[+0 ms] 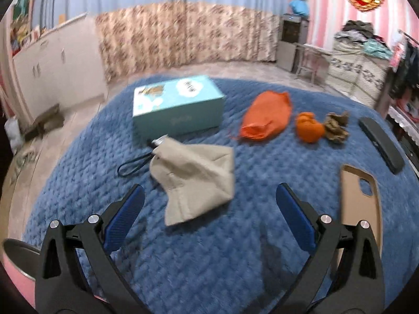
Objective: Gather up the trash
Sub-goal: 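Move both open tools back over the rug toward the beige cloth, then grasp the beige cloth bag with the left tool while the right tool grasps crumpled brown paper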
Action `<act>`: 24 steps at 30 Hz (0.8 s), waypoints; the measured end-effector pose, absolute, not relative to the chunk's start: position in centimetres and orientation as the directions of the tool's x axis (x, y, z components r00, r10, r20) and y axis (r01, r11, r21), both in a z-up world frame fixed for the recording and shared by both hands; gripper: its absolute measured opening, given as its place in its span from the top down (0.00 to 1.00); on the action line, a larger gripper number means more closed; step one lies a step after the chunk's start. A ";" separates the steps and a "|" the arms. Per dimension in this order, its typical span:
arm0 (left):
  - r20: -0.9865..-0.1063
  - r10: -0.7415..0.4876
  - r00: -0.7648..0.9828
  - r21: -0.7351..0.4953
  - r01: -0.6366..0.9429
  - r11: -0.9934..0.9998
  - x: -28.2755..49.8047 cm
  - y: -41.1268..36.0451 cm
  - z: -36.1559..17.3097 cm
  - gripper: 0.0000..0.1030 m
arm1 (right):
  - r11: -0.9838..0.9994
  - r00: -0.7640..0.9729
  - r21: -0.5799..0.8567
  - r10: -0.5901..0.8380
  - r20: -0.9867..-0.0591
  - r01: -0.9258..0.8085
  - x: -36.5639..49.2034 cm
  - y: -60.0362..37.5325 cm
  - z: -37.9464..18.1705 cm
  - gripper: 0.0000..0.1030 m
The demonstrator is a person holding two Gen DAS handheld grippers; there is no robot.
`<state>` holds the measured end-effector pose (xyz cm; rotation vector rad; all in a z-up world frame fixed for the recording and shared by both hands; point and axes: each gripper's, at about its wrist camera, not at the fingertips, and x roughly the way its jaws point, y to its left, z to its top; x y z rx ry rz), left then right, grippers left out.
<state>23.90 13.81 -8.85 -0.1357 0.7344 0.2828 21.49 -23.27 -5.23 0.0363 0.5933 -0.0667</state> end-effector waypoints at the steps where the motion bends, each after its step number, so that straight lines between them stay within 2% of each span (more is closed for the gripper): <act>1: -0.683 0.204 0.702 -0.023 -0.300 0.954 24.2 13.8 -9.1 0.11 | 0.998 0.824 0.012 -0.048 -0.564 0.067 21.8 -23.0 -5.4 0.06; 3: -0.703 0.195 0.684 -0.021 -0.295 0.955 24.9 14.0 -9.5 0.16 | 0.998 0.818 0.009 -0.040 -0.574 0.055 22.2 -22.6 -5.7 0.06; 6: -0.732 0.179 0.657 -0.026 -0.290 0.957 26.0 14.4 -10.1 0.31 | 0.999 0.799 0.017 -0.014 -0.602 0.030 23.1 -21.8 -6.3 0.06; 8: -0.746 0.170 0.644 -0.040 -0.298 0.954 26.6 14.7 -10.4 0.46 | 1.000 0.794 0.027 0.009 -0.608 0.010 23.9 -21.2 -6.5 0.06; 14: -0.728 0.158 0.667 -0.064 -0.295 0.953 27.6 15.2 -10.4 0.68 | 0.996 0.784 0.045 0.092 -0.614 -0.082 26.9 -17.8 -6.2 0.06; 17: -0.706 0.152 0.692 -0.087 -0.297 0.951 28.0 15.6 -10.0 0.74 | 0.991 0.779 0.044 0.129 -0.613 -0.130 28.8 -15.7 -6.3 0.06; 24: -0.676 0.181 0.714 -0.088 -0.322 0.943 27.3 15.6 -9.8 0.75 | 0.966 0.742 0.028 0.216 -0.634 -0.257 34.2 -10.2 -6.7 0.07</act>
